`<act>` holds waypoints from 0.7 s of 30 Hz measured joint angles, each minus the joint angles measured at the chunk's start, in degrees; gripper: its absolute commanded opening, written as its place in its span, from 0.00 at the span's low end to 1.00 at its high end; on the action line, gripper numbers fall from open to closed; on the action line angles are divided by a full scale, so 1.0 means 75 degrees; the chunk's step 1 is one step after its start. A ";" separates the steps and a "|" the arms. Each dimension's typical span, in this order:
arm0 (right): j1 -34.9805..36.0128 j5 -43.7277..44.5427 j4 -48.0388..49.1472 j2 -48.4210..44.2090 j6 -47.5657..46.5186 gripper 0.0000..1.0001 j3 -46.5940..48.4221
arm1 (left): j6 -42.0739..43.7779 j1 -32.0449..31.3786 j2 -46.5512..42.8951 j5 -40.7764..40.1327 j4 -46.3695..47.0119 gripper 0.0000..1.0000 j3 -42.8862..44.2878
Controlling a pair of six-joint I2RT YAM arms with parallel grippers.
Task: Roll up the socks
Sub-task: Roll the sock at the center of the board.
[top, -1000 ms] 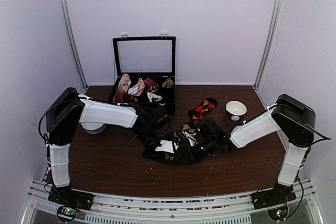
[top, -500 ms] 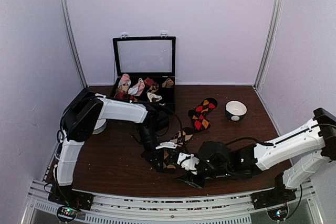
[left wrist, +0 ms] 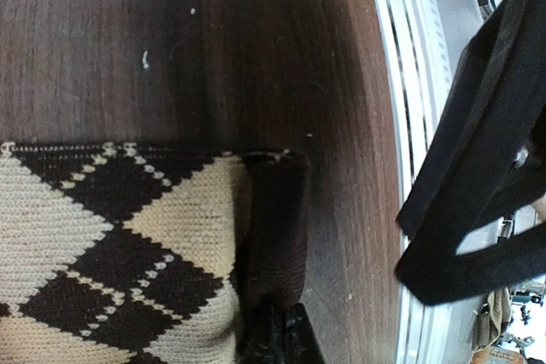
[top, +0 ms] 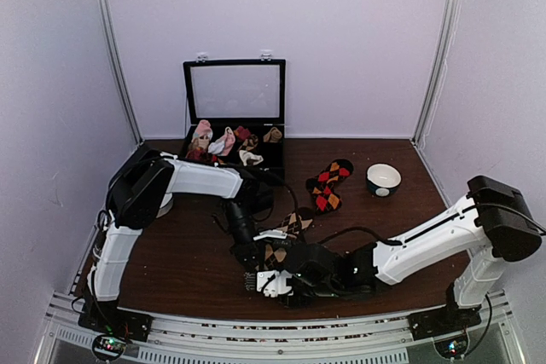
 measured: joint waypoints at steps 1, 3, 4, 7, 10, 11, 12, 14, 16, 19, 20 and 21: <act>-0.0026 0.0003 0.0038 0.0102 -0.0108 0.33 0.0073 | 0.0000 0.0006 0.0006 0.0012 -0.0012 0.00 0.0006; -0.0090 0.0000 0.0117 0.0294 -0.0216 0.32 0.0160 | 0.0003 0.0015 0.0015 0.0015 -0.0032 0.00 0.0023; -0.0125 0.0000 0.0131 0.0356 -0.0262 0.32 0.0166 | 0.0003 0.0017 0.0015 0.0012 -0.0047 0.00 0.0029; -0.0248 0.0006 0.0172 0.0510 -0.0332 0.30 0.0169 | 0.0009 0.0032 0.0020 0.0009 -0.0093 0.00 0.0067; -0.0329 0.0000 0.0224 0.0627 -0.0338 0.27 0.0169 | 0.0032 0.0061 0.0055 0.0009 -0.0166 0.00 0.0117; -0.0350 0.0000 0.0230 0.0656 -0.0341 0.25 0.0166 | 0.0032 0.0067 0.0061 0.0009 -0.0178 0.00 0.0117; -0.0358 0.0000 0.0230 0.0685 -0.0335 0.24 0.0166 | 0.0035 0.0076 0.0067 0.0009 -0.0195 0.00 0.0117; -0.0385 -0.0006 0.0256 0.0772 -0.0318 0.20 0.0166 | 0.0041 0.0082 0.0070 0.0012 -0.0204 0.00 0.0122; -0.0420 -0.0012 0.0283 0.0877 -0.0271 0.15 0.0166 | 0.0061 0.0087 0.0070 0.0012 -0.0213 0.00 0.0134; -0.0434 -0.0035 0.0358 0.0976 -0.0143 0.04 0.0175 | 0.0082 0.0093 0.0073 0.0012 -0.0251 0.00 0.0178; -0.0440 -0.0047 0.0382 0.0991 -0.0105 0.00 0.0178 | 0.0085 0.0099 0.0073 0.0009 -0.0259 0.00 0.0195; -0.0449 -0.0055 0.0396 0.1014 -0.0064 0.00 0.0181 | 0.0087 0.0102 0.0073 0.0009 -0.0268 0.00 0.0210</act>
